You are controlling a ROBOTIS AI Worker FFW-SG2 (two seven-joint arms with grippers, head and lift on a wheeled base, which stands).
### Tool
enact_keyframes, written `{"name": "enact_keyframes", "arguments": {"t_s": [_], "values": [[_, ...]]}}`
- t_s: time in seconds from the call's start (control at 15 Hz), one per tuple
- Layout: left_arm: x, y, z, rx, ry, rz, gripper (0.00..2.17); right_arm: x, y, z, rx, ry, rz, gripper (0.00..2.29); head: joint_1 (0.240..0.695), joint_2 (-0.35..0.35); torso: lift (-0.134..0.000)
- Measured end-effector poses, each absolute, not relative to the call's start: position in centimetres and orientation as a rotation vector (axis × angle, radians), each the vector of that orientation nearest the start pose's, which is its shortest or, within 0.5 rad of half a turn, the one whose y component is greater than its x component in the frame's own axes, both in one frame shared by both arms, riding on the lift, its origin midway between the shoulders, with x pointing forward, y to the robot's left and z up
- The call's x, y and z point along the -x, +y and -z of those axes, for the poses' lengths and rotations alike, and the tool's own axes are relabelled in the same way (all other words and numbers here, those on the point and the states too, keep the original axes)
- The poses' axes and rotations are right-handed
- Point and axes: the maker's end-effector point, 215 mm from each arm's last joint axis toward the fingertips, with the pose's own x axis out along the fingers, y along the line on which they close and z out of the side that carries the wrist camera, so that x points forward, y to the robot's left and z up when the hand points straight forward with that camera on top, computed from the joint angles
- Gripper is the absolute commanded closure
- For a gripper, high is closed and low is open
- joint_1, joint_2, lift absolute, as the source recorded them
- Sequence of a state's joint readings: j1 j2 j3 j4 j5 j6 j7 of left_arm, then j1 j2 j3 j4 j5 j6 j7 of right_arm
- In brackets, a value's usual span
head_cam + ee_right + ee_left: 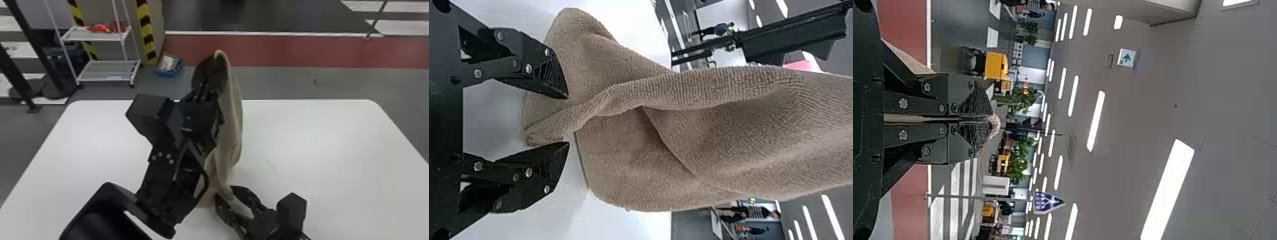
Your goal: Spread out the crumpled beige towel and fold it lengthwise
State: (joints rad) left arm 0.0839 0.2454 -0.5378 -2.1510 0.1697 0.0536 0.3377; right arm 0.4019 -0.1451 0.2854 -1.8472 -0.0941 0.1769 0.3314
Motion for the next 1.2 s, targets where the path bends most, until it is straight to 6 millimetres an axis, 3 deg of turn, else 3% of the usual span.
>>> {"name": "enact_keyframes", "arguments": {"t_s": [0.07,0.27,0.53,0.73,0.87,1.07,1.2], "values": [[-48.2,3.3,15.1,0.140,-0.286,0.289,1.09,-39.1,-2.6,45.9,-0.089,0.348,-0.655,1.72,0.695,0.008,-0.124],[-48.2,3.7,15.2,0.133,-0.284,0.283,1.09,-39.0,-2.8,45.2,-0.105,0.343,-0.652,1.90,0.695,0.012,-0.124],[-48.8,5.6,15.4,0.125,-0.286,0.247,1.09,-40.1,-6.2,39.8,-0.129,0.246,-0.590,1.90,0.695,0.000,-0.124],[-48.6,7.0,15.5,0.121,-0.291,0.220,1.09,-42.0,-12.1,33.8,-0.145,0.143,-0.490,1.90,0.695,-0.055,-0.124],[-48.2,7.4,15.5,0.118,-0.294,0.215,1.09,-43.4,-17.0,30.3,-0.149,0.096,-0.404,1.90,0.688,-0.100,-0.124],[-47.5,7.6,15.9,0.088,-0.294,0.213,1.09,-45.8,-25.3,25.0,-0.191,0.050,-0.270,1.90,0.628,-0.201,-0.124],[-47.0,7.7,16.1,0.081,-0.289,0.212,1.09,-46.6,-29.1,22.5,-0.206,0.015,-0.204,1.90,0.608,-0.236,-0.124]]}}
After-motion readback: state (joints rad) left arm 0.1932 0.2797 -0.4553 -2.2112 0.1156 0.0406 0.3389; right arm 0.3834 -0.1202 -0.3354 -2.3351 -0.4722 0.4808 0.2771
